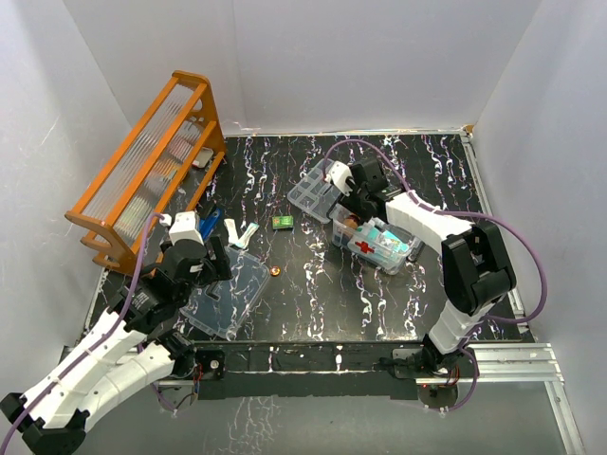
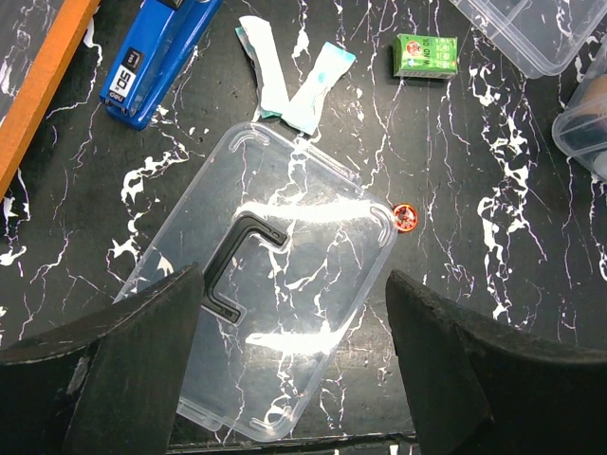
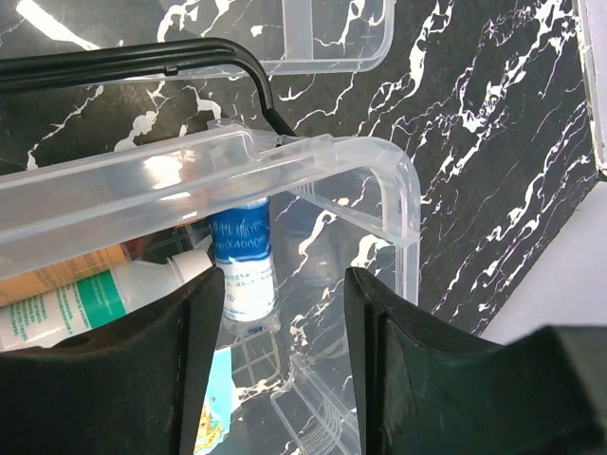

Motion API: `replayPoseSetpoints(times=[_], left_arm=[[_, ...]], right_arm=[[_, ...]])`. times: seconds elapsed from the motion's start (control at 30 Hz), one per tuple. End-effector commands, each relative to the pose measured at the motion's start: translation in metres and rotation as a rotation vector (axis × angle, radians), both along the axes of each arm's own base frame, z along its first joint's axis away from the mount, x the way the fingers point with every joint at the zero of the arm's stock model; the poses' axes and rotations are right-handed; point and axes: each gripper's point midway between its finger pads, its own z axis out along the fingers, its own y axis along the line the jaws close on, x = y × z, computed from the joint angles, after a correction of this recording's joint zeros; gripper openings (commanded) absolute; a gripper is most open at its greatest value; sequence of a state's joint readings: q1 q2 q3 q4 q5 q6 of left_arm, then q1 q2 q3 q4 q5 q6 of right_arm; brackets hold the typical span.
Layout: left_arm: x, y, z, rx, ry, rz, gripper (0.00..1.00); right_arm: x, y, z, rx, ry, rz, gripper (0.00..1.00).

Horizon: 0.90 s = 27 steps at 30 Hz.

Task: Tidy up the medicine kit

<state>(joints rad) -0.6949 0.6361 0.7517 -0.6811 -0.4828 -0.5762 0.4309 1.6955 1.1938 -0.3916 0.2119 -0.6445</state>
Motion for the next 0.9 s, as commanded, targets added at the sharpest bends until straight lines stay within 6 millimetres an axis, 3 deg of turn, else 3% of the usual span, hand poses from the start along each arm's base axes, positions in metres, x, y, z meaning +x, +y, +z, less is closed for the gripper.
replayPoseSetpoints(times=[0.0, 0.13, 0.47, 0.67, 0.87], left_arm=[[0.002, 0.004, 0.001, 0.016, -0.006, 0.016, 0.77], [0.002, 0.004, 0.002, 0.011, -0.01, 0.013, 0.77], [0.0, 0.003, 0.006, -0.008, -0.027, 0.005, 0.77], [0.0, 0.003, 0.007, -0.015, -0.031, 0.003, 0.77], [-0.001, 0.003, 0.009, -0.021, -0.032, 0.007, 0.78]], right_arm=[[0.022, 0.0, 0.031, 0.05, -0.13, -0.074, 0.52], [0.017, 0.002, 0.044, 0.095, -0.134, -0.088, 0.52], [0.001, 0.006, 0.098, 0.345, -0.188, -0.257, 0.52], [-0.011, 0.023, 0.146, 0.579, -0.22, -0.313, 0.52], [-0.025, 0.04, 0.172, 0.767, -0.173, -0.354, 0.57]])
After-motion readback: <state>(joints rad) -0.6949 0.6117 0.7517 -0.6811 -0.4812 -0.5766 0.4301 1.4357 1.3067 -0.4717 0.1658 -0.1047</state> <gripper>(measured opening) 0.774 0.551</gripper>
